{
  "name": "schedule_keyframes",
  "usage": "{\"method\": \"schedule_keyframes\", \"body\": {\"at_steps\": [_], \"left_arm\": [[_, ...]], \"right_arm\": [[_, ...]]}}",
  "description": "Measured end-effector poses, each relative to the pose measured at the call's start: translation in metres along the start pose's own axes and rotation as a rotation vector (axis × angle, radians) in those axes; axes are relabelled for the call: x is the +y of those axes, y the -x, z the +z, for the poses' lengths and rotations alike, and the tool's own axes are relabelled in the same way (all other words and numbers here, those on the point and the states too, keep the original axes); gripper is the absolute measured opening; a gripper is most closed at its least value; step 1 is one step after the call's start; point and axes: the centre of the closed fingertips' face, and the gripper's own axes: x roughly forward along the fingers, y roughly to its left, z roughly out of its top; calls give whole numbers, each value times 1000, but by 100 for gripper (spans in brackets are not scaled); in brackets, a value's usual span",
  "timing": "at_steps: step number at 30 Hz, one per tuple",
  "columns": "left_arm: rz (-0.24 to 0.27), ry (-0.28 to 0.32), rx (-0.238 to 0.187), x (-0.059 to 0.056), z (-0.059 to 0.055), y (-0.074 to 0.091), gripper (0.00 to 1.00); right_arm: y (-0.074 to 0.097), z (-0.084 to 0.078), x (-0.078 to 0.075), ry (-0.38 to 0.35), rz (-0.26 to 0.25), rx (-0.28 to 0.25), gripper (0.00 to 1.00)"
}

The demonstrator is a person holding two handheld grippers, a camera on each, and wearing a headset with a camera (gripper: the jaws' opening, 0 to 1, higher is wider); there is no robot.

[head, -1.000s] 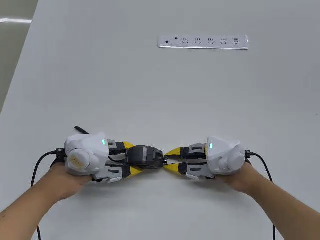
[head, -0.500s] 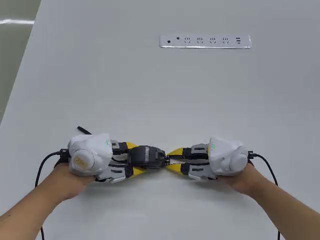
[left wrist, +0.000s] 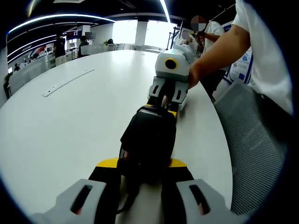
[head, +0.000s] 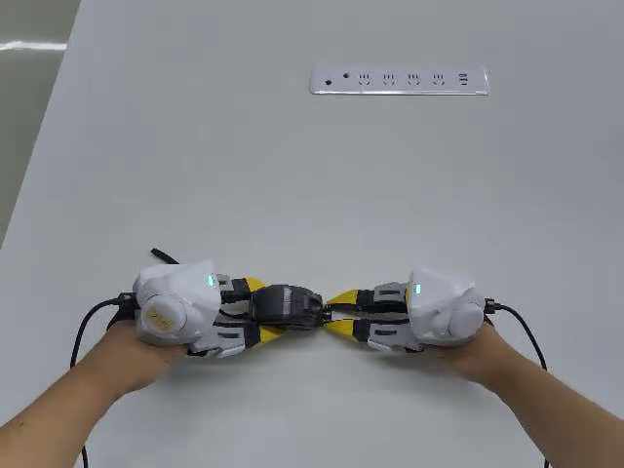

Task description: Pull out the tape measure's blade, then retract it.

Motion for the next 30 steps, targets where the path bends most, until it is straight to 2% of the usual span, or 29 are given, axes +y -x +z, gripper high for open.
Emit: {"method": "schedule_keyframes", "body": {"at_steps": [17, 30], "left_arm": [[-5, -1, 1, 0, -1, 0, 29], [-6, 1, -1, 0, -1, 0, 29]], "right_arm": [[1, -1, 2, 2, -7, 3, 11], [14, -5, 2, -16, -15, 0, 11]]}}
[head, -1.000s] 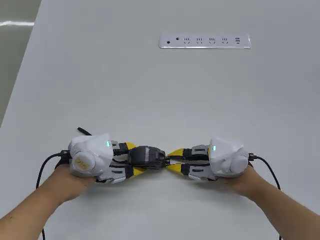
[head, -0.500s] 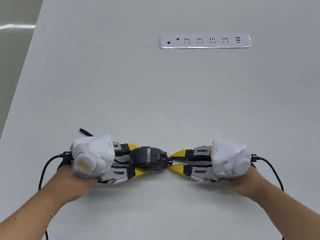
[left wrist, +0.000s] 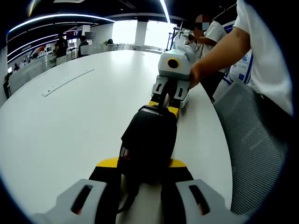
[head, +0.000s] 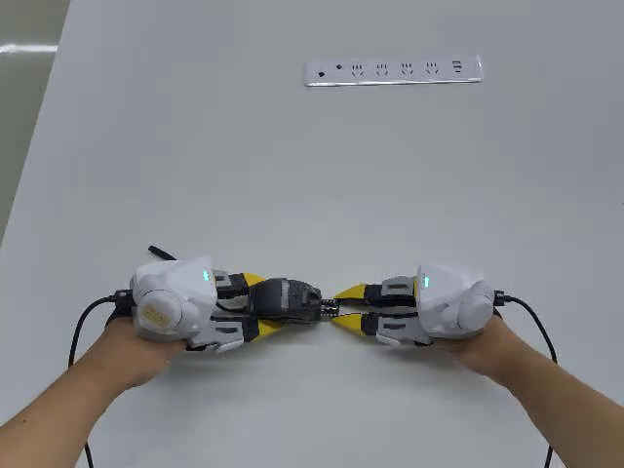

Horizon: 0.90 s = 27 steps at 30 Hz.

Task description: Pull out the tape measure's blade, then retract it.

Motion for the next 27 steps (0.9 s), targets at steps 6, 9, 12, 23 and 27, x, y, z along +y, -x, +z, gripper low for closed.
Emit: {"method": "schedule_keyframes", "body": {"at_steps": [6, 9, 12, 23, 27], "left_arm": [[-1, -1, 1, 0, 0, 0, 29], [-2, -1, 2, 0, 0, 0, 29], [-2, 1, 3, 0, -1, 0, 29], [-3, 1, 2, -1, -1, 0, 29], [-4, 2, 2, -1, -1, 0, 29]], "right_arm": [[6, -2, 0, 9, -16, -1, 11], [9, -3, -1, 5, -19, -1, 11], [12, -5, -1, 1, -20, -2, 10], [22, -9, -2, -13, -30, -1, 10], [26, -11, -3, -21, -31, -1, 10]]}}
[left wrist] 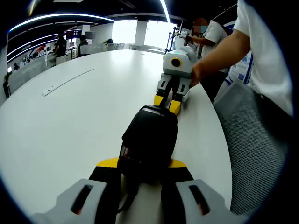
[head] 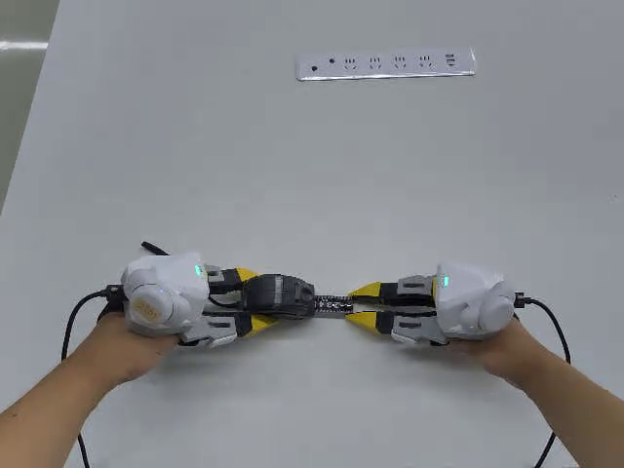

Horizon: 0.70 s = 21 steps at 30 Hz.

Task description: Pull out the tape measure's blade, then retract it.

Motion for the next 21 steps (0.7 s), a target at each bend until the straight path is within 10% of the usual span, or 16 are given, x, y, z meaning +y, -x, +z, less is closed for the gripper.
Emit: {"method": "schedule_keyframes", "body": {"at_steps": [21], "left_arm": [[-1, 4, 0, -1, 0, 0, 29]], "right_arm": [[19, -7, -7, -26, -20, -7, 10]]}}
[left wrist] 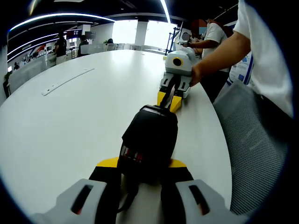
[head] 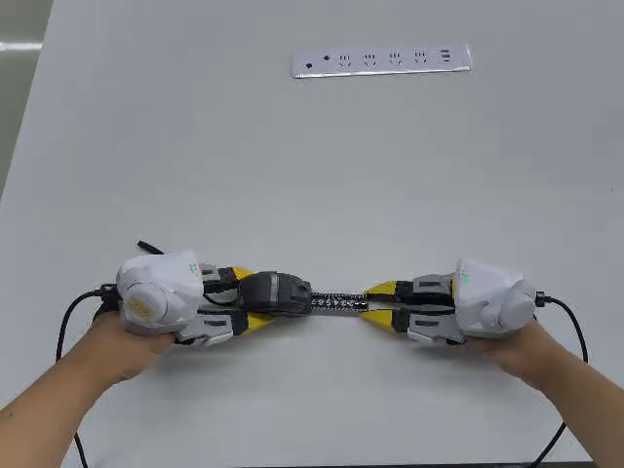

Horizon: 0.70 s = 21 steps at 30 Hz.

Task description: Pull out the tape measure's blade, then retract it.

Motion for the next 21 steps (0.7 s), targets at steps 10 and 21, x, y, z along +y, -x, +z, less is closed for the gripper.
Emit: {"method": "schedule_keyframes", "body": {"at_steps": [10, 21], "left_arm": [[1, -3, 5, -2, 3, 0, 29], [3, -1, 6, -1, 3, 0, 29]], "right_arm": [[11, -4, 0, -10, -12, -1, 10], [27, -7, 1, -22, -22, -14, 9]]}}
